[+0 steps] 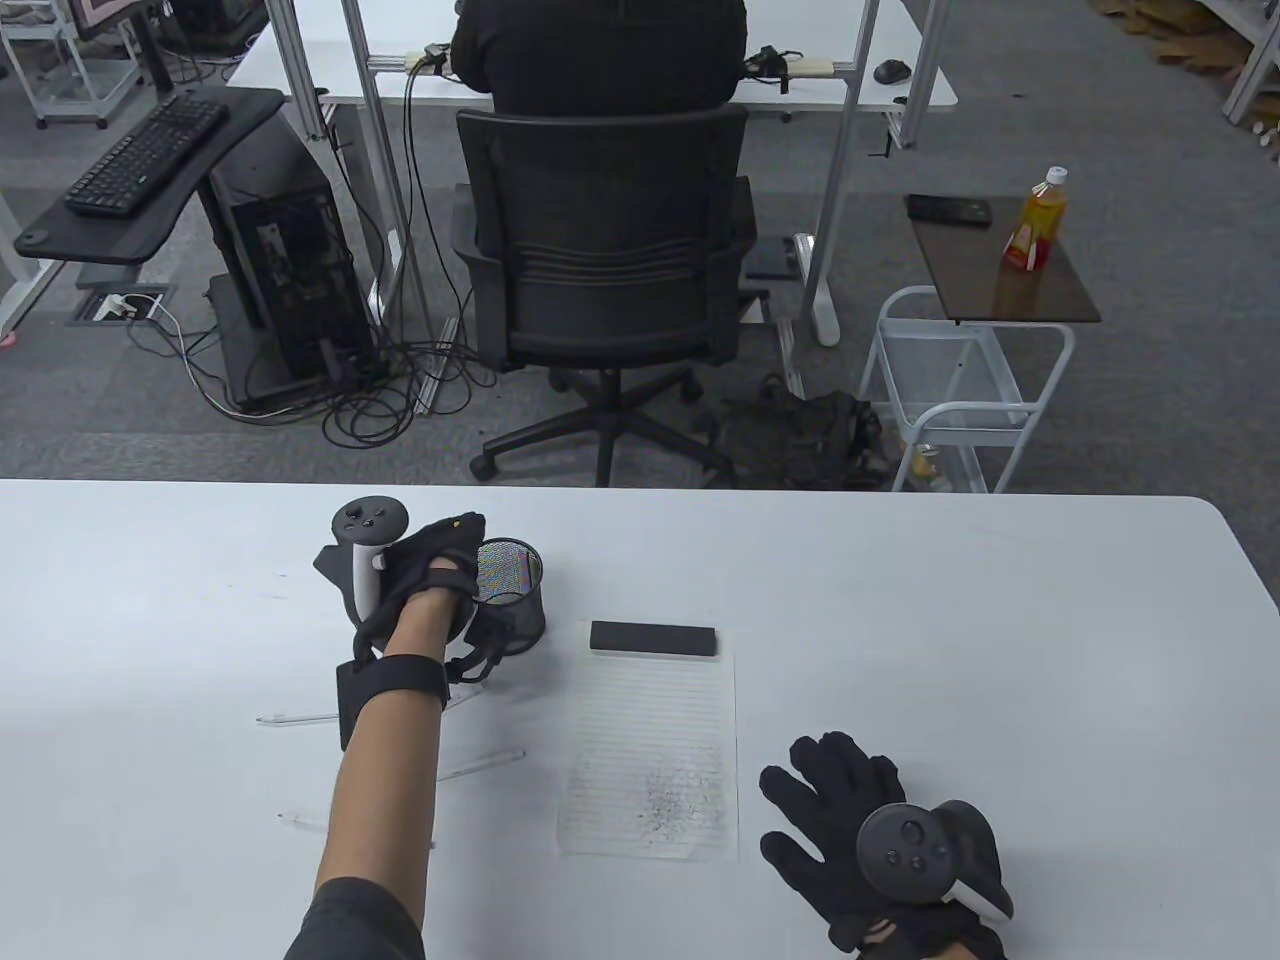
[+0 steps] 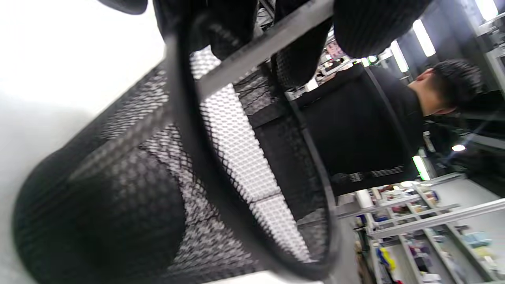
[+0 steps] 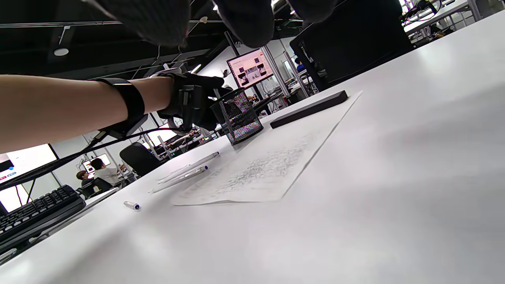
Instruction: Press to extend mechanical pencil leads
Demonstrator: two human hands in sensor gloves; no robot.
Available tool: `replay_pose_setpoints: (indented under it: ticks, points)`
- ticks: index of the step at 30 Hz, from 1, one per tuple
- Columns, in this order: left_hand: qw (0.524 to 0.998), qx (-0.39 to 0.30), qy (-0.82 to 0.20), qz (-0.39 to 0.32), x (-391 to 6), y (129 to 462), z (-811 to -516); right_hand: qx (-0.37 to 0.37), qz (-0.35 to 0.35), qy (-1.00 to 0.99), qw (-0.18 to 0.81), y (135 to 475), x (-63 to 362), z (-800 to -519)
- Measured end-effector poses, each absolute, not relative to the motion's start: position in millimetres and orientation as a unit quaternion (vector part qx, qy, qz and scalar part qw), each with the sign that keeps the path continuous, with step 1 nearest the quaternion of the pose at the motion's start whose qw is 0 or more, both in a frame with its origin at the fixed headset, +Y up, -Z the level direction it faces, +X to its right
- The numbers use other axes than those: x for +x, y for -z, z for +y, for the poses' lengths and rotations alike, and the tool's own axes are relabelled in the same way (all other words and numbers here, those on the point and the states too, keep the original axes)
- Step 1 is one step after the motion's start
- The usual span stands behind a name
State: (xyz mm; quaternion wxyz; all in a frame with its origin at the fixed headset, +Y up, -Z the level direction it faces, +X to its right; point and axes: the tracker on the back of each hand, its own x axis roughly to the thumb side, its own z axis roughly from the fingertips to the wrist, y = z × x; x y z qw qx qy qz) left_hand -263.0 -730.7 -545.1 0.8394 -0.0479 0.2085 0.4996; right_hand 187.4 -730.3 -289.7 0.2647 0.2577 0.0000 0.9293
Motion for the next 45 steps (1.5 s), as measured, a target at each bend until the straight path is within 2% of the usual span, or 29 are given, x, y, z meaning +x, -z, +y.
replay_pose_setpoints:
  ticks: [10, 13, 17, 21, 28, 32, 40, 45]
  points:
    - [0.783, 0.026, -0.619, 0.061, -264, 507, -680, 0.265, 0.009, -0.926, 0.27, 289, 183, -732]
    - [0.739, 0.05, -0.672, 0.007, -263, 491, -671, 0.268, 0.009, -0.925, 0.27, 289, 182, -732]
    - [0.659, 0.039, -0.749, -0.061, -257, 468, -667, 0.274, 0.008, -0.922, 0.273, 287, 179, -732]
    - [0.632, 0.04, -0.766, -0.113, -246, 444, -667, 0.28, 0.009, -0.92, 0.274, 287, 177, -732]
    - [0.545, 0.017, -0.824, -0.153, -221, 416, -686, 0.286, 0.008, -0.918, 0.274, 286, 176, -732]
    - [0.465, -0.002, -0.871, -0.158, -202, 404, -714, 0.287, 0.005, -0.918, 0.275, 286, 176, -732]
    - [0.426, 0.008, -0.895, -0.135, -182, 393, -753, 0.289, 0.008, -0.917, 0.276, 285, 175, -732]
    - [0.438, 0.025, -0.891, -0.114, -182, 390, -760, 0.289, 0.011, -0.917, 0.275, 285, 175, -733]
